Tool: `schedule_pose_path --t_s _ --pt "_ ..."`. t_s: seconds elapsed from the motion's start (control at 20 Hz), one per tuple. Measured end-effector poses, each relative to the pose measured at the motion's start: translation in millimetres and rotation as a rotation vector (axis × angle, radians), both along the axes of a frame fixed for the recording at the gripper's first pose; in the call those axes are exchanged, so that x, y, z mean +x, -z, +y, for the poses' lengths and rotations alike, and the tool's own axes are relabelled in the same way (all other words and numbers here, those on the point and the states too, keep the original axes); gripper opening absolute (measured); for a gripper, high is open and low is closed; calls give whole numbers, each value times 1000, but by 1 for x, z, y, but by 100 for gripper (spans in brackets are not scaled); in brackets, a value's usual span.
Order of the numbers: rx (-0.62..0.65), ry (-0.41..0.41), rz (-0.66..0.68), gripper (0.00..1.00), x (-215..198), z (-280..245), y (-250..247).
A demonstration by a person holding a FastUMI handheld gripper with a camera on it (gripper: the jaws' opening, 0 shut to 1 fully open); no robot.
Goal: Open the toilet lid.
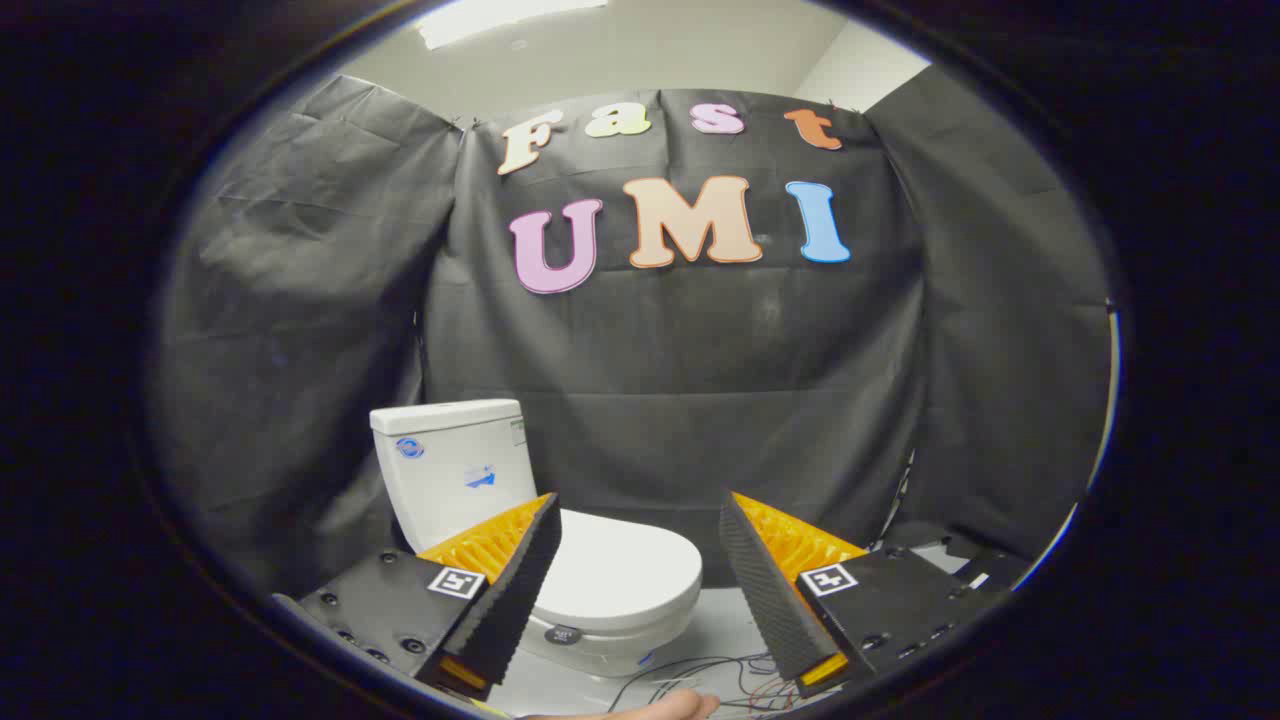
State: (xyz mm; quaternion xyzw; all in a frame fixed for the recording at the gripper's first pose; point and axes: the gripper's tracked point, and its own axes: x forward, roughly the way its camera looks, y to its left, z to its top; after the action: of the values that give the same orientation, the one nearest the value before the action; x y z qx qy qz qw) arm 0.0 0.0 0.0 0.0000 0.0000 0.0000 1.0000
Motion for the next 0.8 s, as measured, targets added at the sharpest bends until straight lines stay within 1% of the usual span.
schedule_pose_path --t_s 0.2,0.3,0.45,0.55,0.8 --pt "-53 -5 49 99 31 7 6" --pt "-56 -6 55 99 28 6 6" --pt "-26 3 8 99 22 1 -3" --pt "-5 6 0 99 24 0 -3" --pt "-7 -9 -19 99 39 3 -8"
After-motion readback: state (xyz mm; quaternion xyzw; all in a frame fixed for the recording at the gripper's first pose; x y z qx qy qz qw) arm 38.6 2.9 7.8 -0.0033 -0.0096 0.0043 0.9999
